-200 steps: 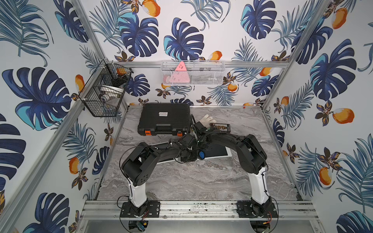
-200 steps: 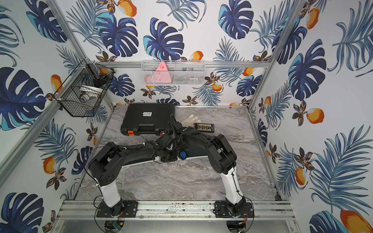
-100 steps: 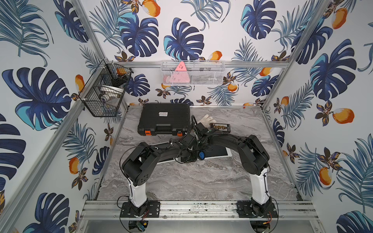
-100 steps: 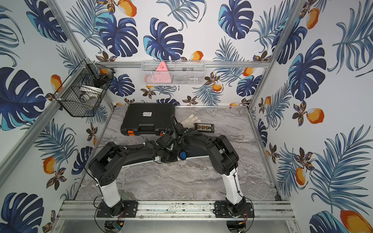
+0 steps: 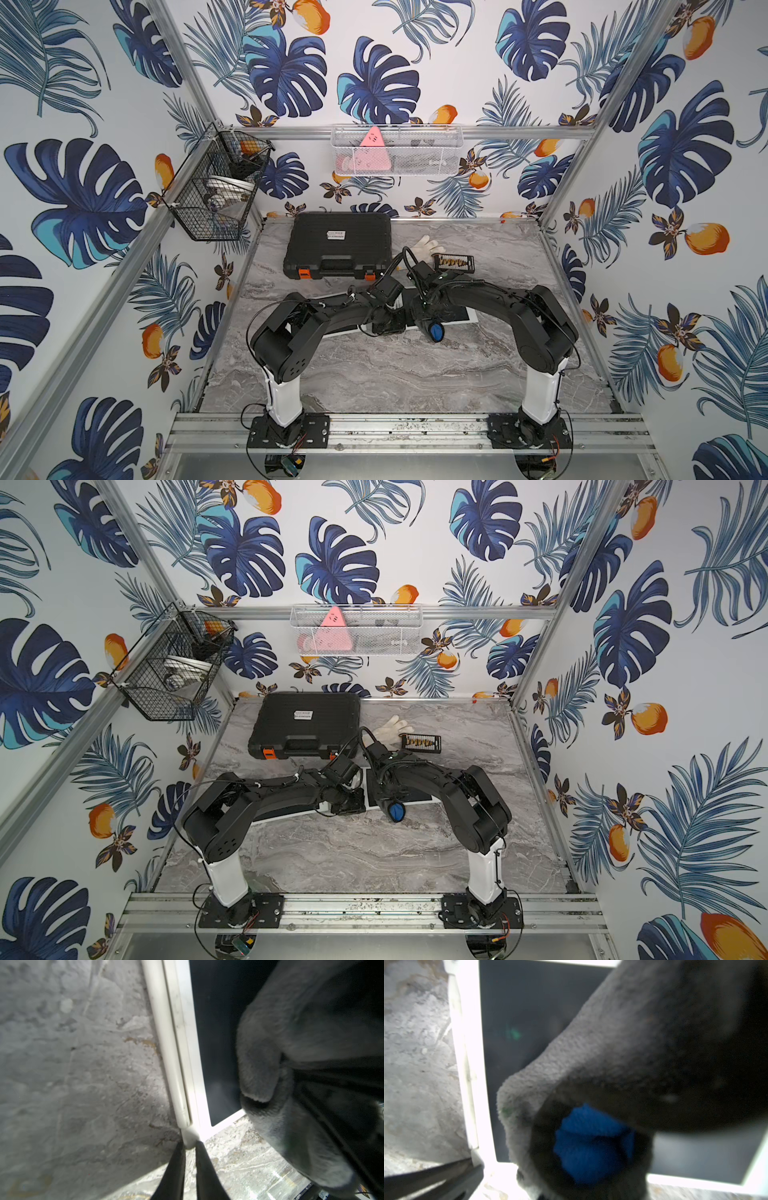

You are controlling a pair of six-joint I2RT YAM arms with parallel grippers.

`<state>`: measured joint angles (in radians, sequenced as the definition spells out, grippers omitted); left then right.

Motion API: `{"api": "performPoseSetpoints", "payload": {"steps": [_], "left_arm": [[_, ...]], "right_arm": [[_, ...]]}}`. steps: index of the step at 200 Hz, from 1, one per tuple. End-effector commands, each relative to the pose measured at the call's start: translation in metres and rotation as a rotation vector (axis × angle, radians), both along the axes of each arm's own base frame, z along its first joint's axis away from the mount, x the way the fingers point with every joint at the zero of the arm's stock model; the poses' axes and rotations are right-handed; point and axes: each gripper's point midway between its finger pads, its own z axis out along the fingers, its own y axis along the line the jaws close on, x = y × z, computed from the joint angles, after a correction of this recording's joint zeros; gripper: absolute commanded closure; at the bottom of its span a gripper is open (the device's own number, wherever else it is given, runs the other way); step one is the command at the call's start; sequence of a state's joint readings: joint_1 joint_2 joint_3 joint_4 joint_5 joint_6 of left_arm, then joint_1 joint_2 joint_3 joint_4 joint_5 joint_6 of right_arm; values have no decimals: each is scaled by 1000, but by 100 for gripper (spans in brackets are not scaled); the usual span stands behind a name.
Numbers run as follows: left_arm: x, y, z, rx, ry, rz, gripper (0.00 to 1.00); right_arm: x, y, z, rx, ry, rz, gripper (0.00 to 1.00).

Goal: Wipe the drawing tablet
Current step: Wipe the dirt from the drawing tablet, then place the cleaning item at the center of the board.

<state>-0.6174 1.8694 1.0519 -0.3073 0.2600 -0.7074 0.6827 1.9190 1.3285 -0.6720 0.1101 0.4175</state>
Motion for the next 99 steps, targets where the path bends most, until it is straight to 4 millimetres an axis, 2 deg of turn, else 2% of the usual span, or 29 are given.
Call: {"api": "performPoseSetpoints", "payload": {"steps": [1,18,35,39,48,72,83,99], "left_arm": [[-50,83,-39,391,175,25,82],[-47,84,-33,385,162,24,82],[-44,83,-25,375,146,23,82],[-43,82,-23,372,142,21,82],[-41,81,-20,365,137,21,81],[-37,78,-13,356,120,17,81],[-35,77,-9,351,112,16,80],[-31,74,-3,335,101,17,79]], "right_arm": [[6,-18,11,-6,-8,-89,100],[15,-47,17,13,-8,-202,99],[21,-93,22,1,0,-350,96],[24,-111,24,-2,1,-401,96],[24,-137,26,-7,6,-473,96],[12,-204,27,-63,46,-661,95],[4,-227,28,-92,65,-730,93],[-9,-252,28,-123,88,-815,81]]}}
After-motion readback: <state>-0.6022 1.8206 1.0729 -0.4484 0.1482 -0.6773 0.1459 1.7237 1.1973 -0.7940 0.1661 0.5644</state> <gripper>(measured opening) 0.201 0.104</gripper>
